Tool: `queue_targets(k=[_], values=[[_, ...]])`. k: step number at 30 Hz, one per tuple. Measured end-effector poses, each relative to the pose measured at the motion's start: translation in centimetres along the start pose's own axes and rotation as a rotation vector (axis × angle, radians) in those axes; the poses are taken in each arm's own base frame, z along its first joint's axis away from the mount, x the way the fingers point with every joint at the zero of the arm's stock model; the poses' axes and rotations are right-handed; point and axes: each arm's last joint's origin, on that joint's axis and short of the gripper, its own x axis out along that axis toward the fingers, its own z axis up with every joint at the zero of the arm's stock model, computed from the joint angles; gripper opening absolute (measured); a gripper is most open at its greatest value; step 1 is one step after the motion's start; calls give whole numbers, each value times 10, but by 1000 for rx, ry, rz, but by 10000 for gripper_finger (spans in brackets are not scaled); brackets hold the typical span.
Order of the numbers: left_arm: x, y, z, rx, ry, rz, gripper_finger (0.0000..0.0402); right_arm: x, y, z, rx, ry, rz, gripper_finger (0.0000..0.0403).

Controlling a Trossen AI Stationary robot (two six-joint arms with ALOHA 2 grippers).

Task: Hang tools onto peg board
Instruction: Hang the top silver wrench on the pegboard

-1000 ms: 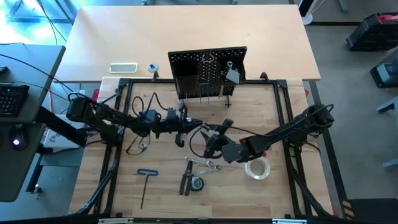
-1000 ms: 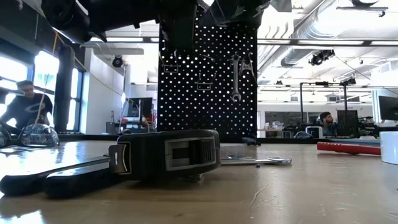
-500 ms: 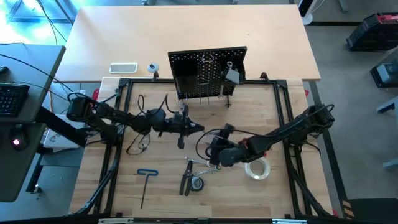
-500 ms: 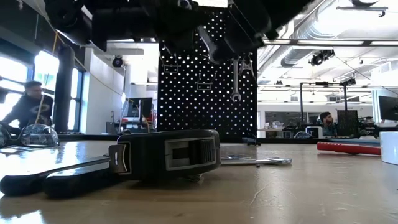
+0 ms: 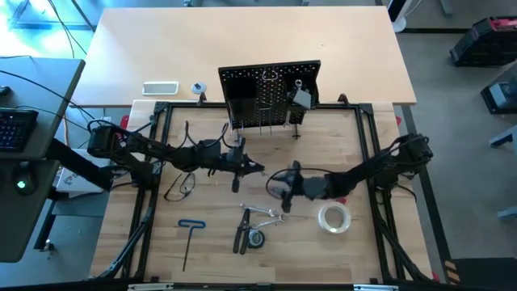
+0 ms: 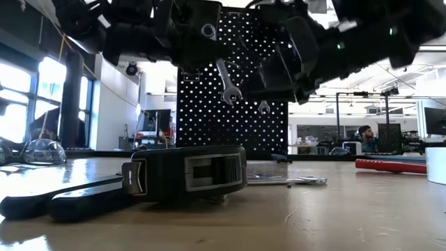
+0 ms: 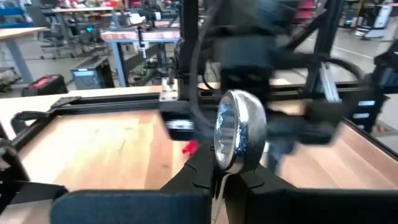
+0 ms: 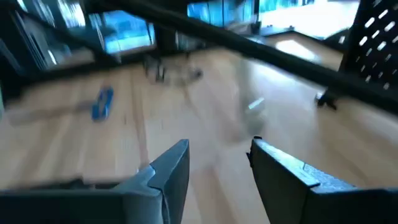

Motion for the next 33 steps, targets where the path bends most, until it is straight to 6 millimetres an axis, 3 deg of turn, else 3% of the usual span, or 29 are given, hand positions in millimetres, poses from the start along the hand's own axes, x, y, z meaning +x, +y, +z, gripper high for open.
queue_targets(k=[7, 15, 26, 33], values=[[-1, 8, -3, -7, 20, 11, 1, 0, -25, 2, 66, -80, 148, 160], [20, 12, -9, -23, 55, -37, 1, 13, -37, 13, 44, -64, 172, 160], [33, 13, -7, -22, 43, -84, 1, 15, -42, 4, 26, 43, 152, 158], [33, 13, -6, -21, 39, -95, 1, 17, -49, 5, 18, 39, 141, 97]])
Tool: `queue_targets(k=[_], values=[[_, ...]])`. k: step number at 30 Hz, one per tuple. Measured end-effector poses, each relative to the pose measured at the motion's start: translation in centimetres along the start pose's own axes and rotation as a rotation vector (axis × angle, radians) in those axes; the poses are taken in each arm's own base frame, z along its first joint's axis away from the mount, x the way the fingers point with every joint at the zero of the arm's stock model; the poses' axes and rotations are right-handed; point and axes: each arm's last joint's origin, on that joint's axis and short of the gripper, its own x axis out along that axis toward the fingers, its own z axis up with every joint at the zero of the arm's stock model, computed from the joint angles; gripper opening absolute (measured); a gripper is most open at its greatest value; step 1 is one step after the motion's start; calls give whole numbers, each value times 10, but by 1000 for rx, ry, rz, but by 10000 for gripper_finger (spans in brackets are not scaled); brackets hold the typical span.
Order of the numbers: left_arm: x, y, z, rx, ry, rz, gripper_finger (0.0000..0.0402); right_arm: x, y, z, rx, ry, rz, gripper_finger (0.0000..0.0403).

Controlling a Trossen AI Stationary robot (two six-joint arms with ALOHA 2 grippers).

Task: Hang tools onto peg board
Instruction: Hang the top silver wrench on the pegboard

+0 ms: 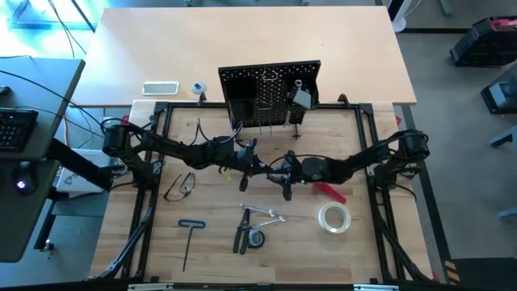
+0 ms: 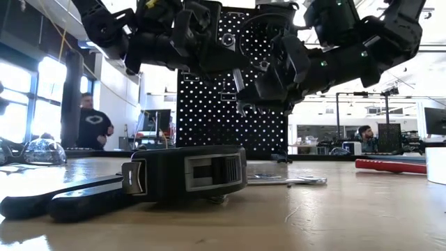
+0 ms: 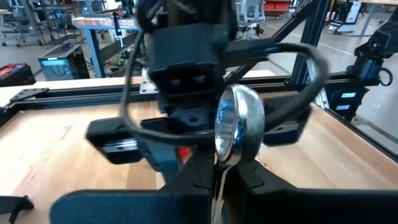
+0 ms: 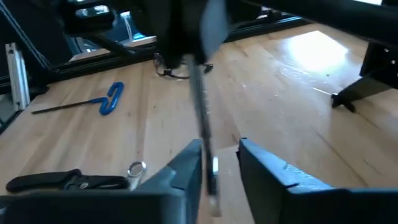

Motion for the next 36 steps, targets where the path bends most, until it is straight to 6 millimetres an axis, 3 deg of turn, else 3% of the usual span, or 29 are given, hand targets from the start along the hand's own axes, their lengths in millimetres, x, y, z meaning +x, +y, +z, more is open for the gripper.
queue_targets(k=[8, 16, 30, 36], values=[[0, 0, 1, -2, -12, -17, 1, 1, -6, 0, -7, 24, 58, 11], [0, 1, 0, -8, -2, -4, 31, 2, -16, 2, -12, 26, 28, 7], [-3, 9, -1, -36, 14, 32, 139, 2, -29, 5, -24, 27, 32, 5], [-4, 12, -2, -44, 28, 23, 170, -6, -34, 18, -39, -7, 83, 5]])
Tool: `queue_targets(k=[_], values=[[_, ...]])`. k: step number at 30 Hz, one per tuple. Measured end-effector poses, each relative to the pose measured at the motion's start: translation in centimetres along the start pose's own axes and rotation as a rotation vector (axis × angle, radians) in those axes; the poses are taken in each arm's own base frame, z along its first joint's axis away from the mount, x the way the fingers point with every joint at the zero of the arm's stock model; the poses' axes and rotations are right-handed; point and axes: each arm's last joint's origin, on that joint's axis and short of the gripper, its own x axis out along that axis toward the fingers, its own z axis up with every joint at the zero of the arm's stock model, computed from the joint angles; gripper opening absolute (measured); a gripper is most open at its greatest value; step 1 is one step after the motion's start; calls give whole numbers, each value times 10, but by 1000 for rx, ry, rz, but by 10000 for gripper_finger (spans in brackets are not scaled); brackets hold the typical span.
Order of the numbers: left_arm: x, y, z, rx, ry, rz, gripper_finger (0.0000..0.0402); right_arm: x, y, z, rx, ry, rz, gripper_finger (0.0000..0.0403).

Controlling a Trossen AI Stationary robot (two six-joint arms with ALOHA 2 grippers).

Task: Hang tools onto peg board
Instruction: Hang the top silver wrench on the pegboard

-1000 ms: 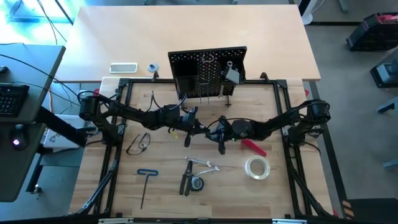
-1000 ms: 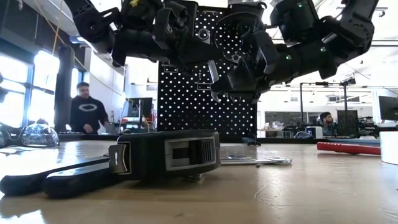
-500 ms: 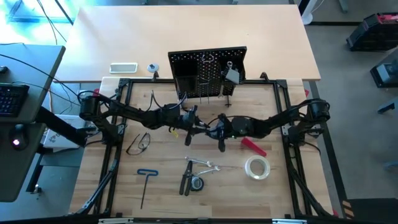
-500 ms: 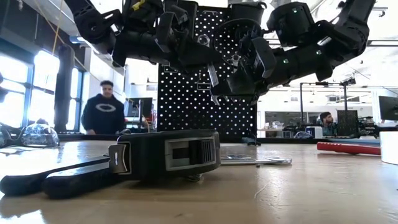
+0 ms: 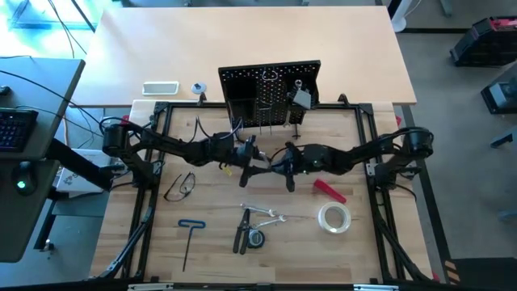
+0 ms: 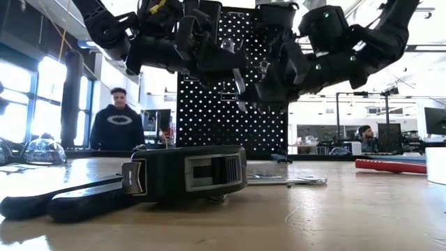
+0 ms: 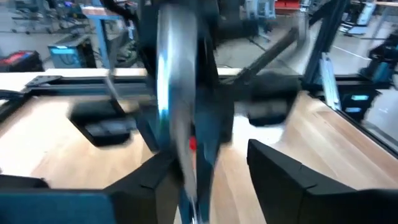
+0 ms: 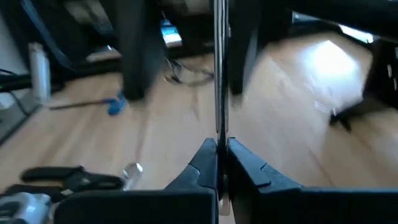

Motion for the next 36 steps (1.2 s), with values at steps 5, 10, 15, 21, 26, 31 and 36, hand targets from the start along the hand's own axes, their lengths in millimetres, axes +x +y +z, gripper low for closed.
queue_targets(k=[5, 10, 15, 21, 26, 31, 36], values=[[-5, 4, 5, -12, -8, -23, 179, -18, -3, 17, -50, 27, 18, 5], [-16, 6, 21, 7, -47, -16, 180, -46, -9, 36, -84, 59, 17, 5], [-26, 3, 31, 41, -40, -12, 180, -73, -19, 49, -113, 75, -5, 5], [-33, 1, 32, 30, 19, -15, 180, -99, -38, 62, -130, 42, -51, 5], [-35, 0, 29, 19, 64, -18, 180, -110, -61, 63, -97, 34, -66, 5], [-34, -2, 28, 20, 78, -24, 180, -112, -79, 56, -50, 64, -48, 5], [-34, -4, 27, 24, 82, -32, 180, -109, -92, 50, -25, 80, -45, 5]])
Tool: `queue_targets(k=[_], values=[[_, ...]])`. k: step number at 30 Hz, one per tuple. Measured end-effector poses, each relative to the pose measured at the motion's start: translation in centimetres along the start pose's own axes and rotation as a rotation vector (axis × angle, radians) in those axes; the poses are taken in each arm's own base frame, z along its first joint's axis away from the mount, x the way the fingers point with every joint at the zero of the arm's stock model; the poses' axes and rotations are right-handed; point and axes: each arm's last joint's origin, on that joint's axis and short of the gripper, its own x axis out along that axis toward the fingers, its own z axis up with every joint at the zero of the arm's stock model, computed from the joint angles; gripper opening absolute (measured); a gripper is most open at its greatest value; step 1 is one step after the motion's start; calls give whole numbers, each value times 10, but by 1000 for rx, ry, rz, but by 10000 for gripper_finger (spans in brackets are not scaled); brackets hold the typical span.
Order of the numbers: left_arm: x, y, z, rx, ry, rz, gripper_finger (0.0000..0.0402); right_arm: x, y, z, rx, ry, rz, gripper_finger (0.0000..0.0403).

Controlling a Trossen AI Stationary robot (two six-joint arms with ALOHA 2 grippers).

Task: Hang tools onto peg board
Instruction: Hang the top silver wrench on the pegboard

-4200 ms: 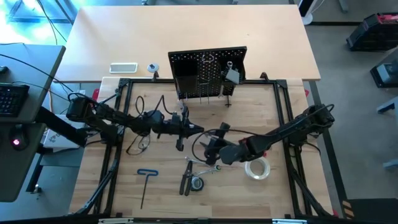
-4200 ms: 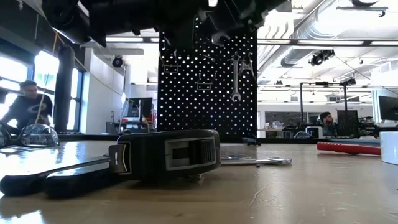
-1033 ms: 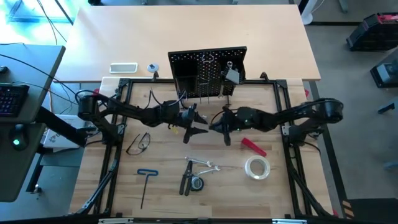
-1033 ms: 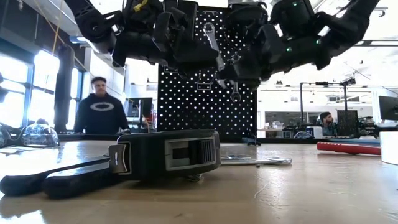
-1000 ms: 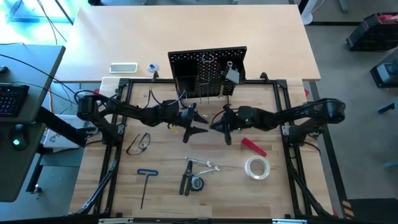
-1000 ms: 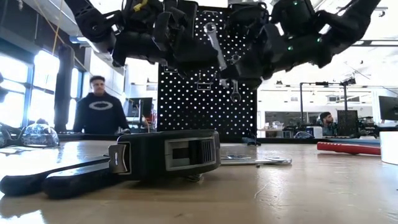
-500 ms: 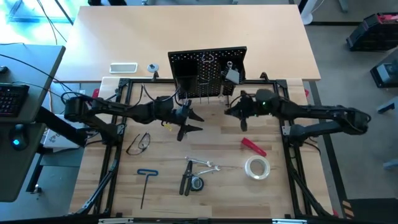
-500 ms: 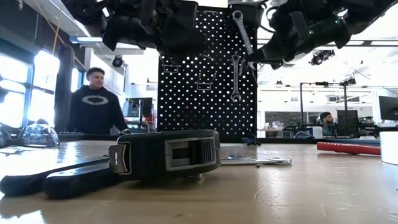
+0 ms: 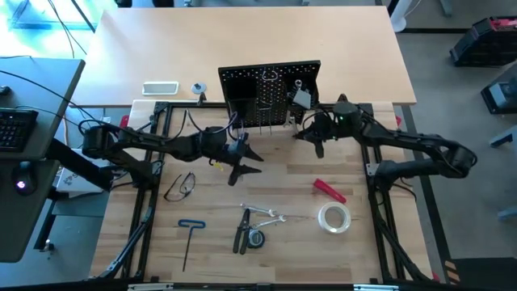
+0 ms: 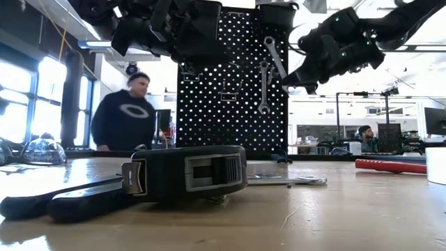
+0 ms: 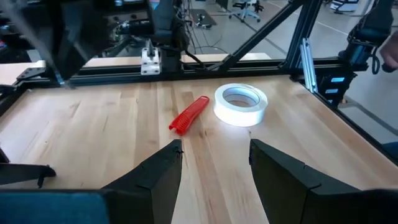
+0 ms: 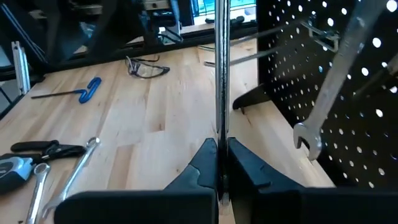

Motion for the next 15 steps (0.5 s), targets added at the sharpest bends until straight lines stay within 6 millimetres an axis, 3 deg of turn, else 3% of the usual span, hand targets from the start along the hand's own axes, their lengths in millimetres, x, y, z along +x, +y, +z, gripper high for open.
queue_targets(k=[15], values=[[0, 0, -1, -4, 10, 5, 180, 12, -34, -15, 54, -19, 3, 5]])
